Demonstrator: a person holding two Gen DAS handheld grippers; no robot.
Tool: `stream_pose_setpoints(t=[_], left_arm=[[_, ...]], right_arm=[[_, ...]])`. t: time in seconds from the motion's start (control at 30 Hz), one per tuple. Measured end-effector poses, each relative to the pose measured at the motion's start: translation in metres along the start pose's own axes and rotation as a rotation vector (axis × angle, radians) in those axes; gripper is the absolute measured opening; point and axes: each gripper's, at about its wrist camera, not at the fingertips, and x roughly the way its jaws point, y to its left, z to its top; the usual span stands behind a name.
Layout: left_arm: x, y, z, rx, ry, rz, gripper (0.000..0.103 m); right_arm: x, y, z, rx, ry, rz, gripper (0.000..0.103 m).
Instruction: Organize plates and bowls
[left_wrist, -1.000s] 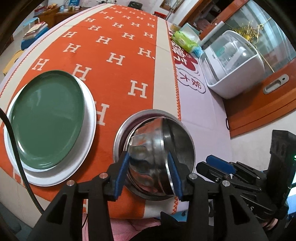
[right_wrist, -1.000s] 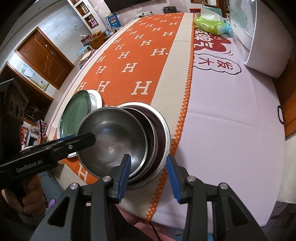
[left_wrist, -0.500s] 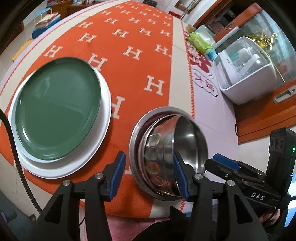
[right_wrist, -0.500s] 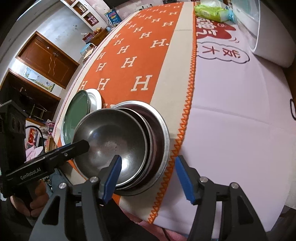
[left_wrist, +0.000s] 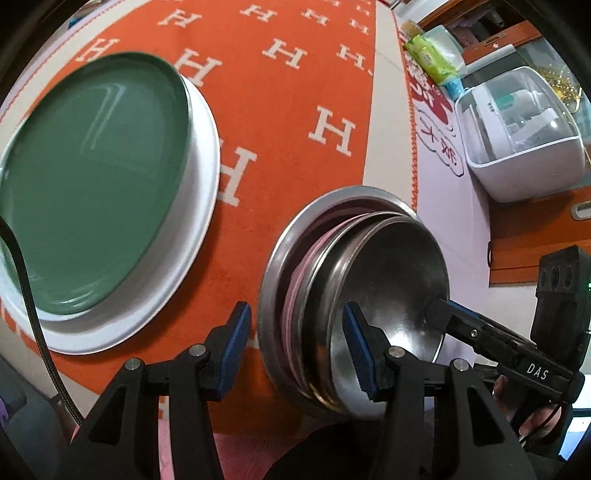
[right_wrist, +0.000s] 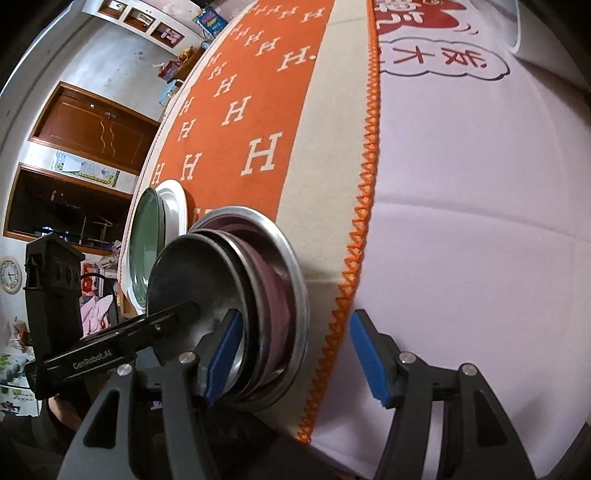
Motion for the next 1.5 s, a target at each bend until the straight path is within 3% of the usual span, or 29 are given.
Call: stream_pose_setpoints(t=[0.13, 0.27, 0.77, 0.83, 0.9, 1.07, 1.5], left_arm=[[0.010, -0.005, 0.005, 0.008, 0.042, 0.011, 0.044], [0.015, -0.011, 0.009, 0.023, 0.064, 0.025, 0.045], [0.018, -0.016, 0.009, 0.053, 0.104, 0.035, 0.045], [0.020, -0.018, 0.009, 0.055, 0.115, 0.035, 0.045], [0.022, -0.022, 0.008, 0.077, 0.127, 0.036, 0.045], [0.023, -0.035, 0.004, 0.140, 0.140, 0.053, 0.046], [0.005, -0.048, 0.001, 0.236, 0.135, 0.047, 0.046]], right_arm=[[0.007, -0.003, 0.008, 0.007, 0.034, 0.016, 0.061], [0.019, -0.001, 0.012, -0.010, 0.095, 0.013, 0.061], [0.033, -0.006, 0.023, 0.025, 0.157, 0.061, 0.052], [0.031, -0.006, 0.023, 0.023, 0.159, 0.066, 0.047], [0.031, -0.003, 0.024, 0.018, 0.155, 0.082, 0.036], [0.027, 0.000, 0.025, 0.007, 0.143, 0.041, 0.036], [0.012, 0.007, 0.018, 0.034, 0.098, 0.031, 0.036]])
